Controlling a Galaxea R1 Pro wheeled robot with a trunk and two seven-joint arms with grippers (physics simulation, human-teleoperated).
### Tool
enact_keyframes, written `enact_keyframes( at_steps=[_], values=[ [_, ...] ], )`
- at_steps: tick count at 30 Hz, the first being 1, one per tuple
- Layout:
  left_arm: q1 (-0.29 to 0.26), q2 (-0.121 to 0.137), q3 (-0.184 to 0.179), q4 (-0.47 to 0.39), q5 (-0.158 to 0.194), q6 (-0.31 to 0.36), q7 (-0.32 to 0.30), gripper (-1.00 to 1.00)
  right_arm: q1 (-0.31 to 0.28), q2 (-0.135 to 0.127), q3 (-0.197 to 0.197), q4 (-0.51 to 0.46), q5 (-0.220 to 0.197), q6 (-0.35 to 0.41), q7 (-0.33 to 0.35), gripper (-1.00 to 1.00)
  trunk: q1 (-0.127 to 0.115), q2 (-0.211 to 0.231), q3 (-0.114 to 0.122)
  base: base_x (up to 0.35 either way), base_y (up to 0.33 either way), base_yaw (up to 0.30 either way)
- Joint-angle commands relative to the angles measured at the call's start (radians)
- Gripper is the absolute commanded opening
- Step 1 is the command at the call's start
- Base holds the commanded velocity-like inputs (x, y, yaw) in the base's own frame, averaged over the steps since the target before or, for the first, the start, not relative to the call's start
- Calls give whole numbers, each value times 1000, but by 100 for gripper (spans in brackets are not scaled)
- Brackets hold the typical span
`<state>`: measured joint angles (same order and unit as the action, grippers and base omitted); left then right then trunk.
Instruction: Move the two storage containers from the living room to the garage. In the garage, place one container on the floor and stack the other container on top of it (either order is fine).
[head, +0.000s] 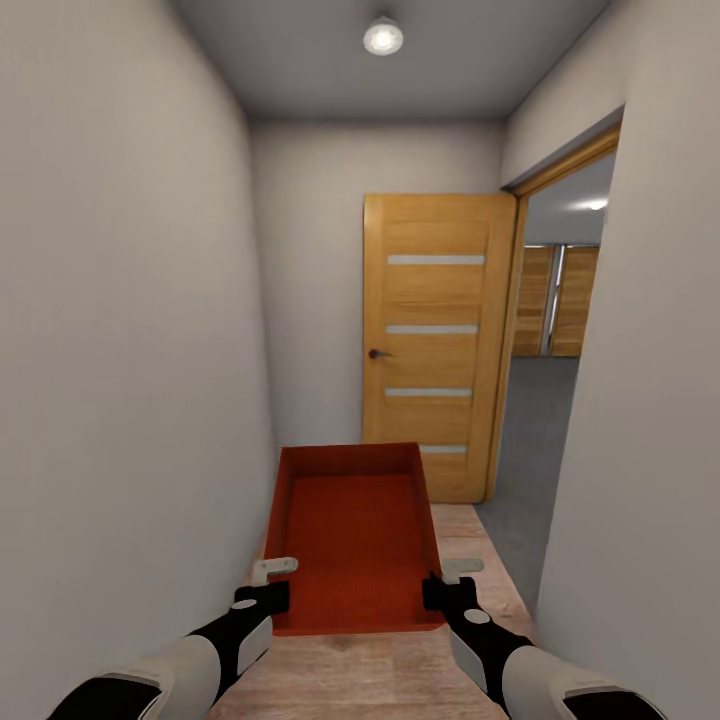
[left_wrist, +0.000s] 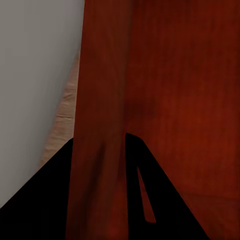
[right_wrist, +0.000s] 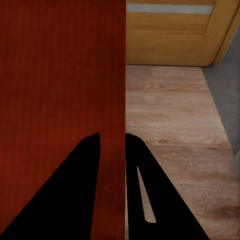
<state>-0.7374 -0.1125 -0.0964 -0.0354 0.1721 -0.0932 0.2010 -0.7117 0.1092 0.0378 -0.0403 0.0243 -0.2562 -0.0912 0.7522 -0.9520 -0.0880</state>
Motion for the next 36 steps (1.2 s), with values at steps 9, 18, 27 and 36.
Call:
enact_keyframes(
  at_steps=[9, 18, 27, 36],
  values=[
    [0, 13, 40, 3, 17, -3, 6, -100, -2, 0, -56, -3, 14, -25, -5, -100, 1, -1, -2, 324, 0, 0],
    [0, 13, 40, 3, 17, -3, 6, -100, -2, 1, -56, -3, 14, -25, -5, -100, 1, -1, -2, 324, 0, 0],
    [0, 13, 40, 3, 17, -3, 6, -100, -2, 0, -56, -3, 14, -24, -5, -100, 1, -1, -2, 324, 0, 0],
    [0, 13, 40, 3, 18, -9, 6, -100, -2, 2, -56, -3, 16, -25, -6, -100, 1, -1, -2, 309, 0, -12]
  ],
)
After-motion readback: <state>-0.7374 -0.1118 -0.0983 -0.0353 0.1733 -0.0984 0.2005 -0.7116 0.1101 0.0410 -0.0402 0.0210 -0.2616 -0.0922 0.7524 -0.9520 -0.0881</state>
